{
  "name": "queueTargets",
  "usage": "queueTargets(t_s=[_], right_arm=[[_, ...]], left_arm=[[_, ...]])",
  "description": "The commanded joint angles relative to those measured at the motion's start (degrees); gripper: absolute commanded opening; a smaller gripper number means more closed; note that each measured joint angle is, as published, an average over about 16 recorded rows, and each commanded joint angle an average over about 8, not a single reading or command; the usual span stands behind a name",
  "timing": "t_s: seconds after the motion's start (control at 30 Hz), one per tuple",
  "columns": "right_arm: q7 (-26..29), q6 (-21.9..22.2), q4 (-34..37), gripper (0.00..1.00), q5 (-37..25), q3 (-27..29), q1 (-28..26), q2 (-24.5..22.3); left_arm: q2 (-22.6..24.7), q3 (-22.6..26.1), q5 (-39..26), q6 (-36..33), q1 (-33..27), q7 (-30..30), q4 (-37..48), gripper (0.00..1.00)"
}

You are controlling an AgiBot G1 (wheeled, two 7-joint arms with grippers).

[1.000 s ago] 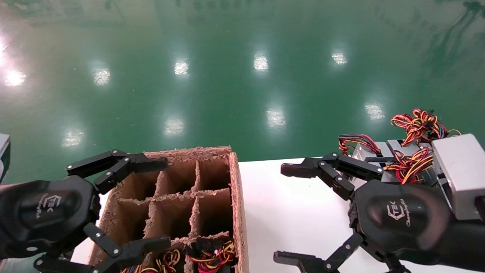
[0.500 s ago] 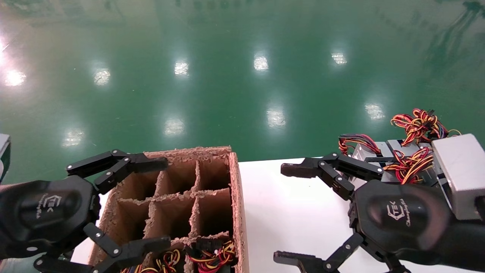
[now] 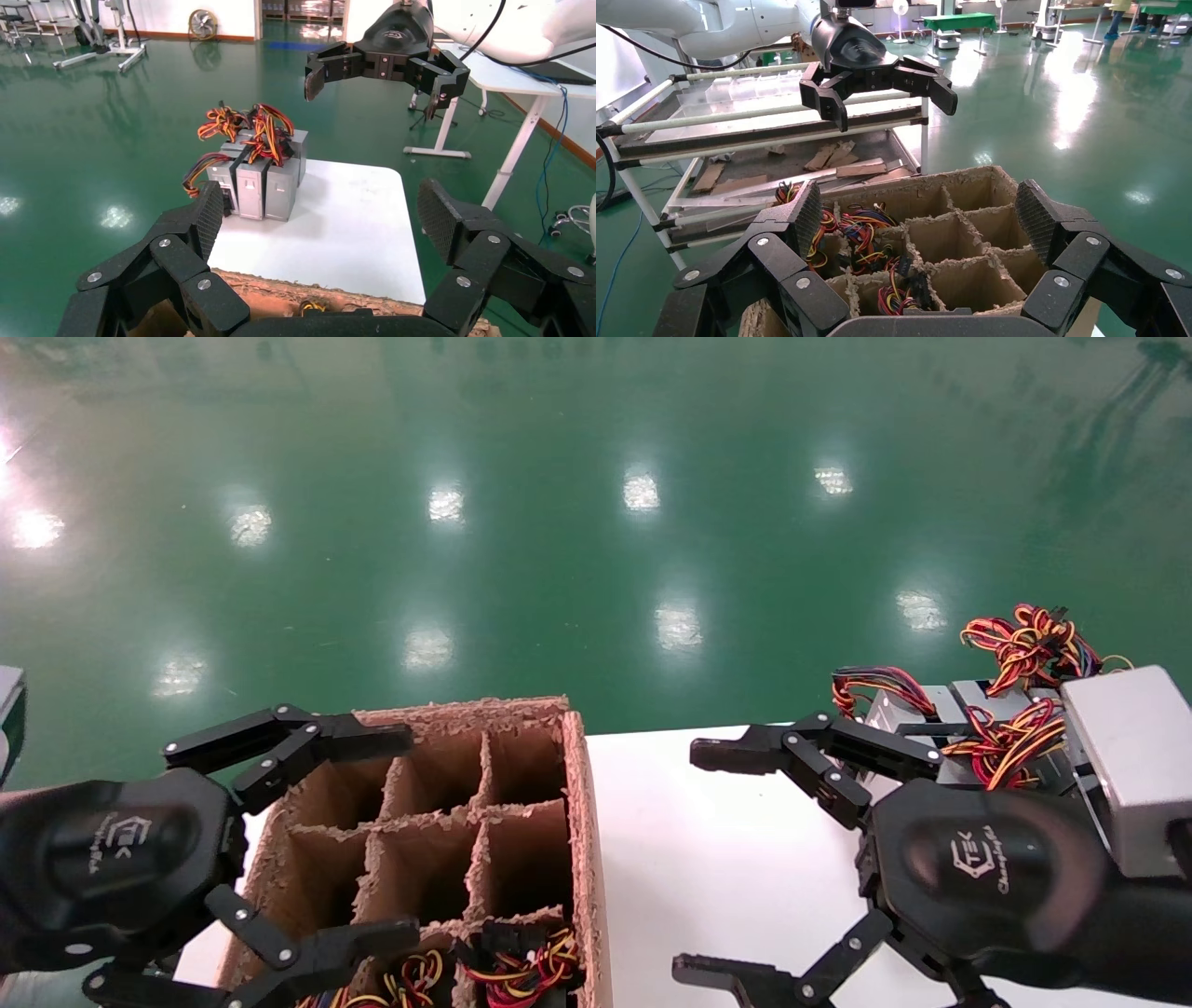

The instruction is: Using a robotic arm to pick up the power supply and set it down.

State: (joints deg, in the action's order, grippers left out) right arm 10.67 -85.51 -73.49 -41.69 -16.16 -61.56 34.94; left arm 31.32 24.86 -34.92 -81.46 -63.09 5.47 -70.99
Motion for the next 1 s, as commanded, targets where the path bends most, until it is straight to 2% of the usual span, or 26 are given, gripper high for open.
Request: queueTargets(t_s=[0.03,0.87,0.9,1.0], right_arm=[[0.0,0.0,0.0,1.00,0.0,0.0,0.0,0.0],[0.0,0.0,0.0,1.00,0.0,0.0,0.0,0.0],[0.0,0.0,0.0,1.00,0.0,0.0,0.0,0.0],[0.0,0.0,0.0,1.00,0.0,0.0,0.0,0.0]], left_arm=[[0.0,0.0,0.0,0.0,0.0,0.0,0.0,1.00],[0.0,0.0,0.0,0.0,0.0,0.0,0.0,1.00],[0.0,0.0,0.0,0.0,0.0,0.0,0.0,0.96],[0.0,0.0,0.0,0.0,0.0,0.0,0.0,0.59]])
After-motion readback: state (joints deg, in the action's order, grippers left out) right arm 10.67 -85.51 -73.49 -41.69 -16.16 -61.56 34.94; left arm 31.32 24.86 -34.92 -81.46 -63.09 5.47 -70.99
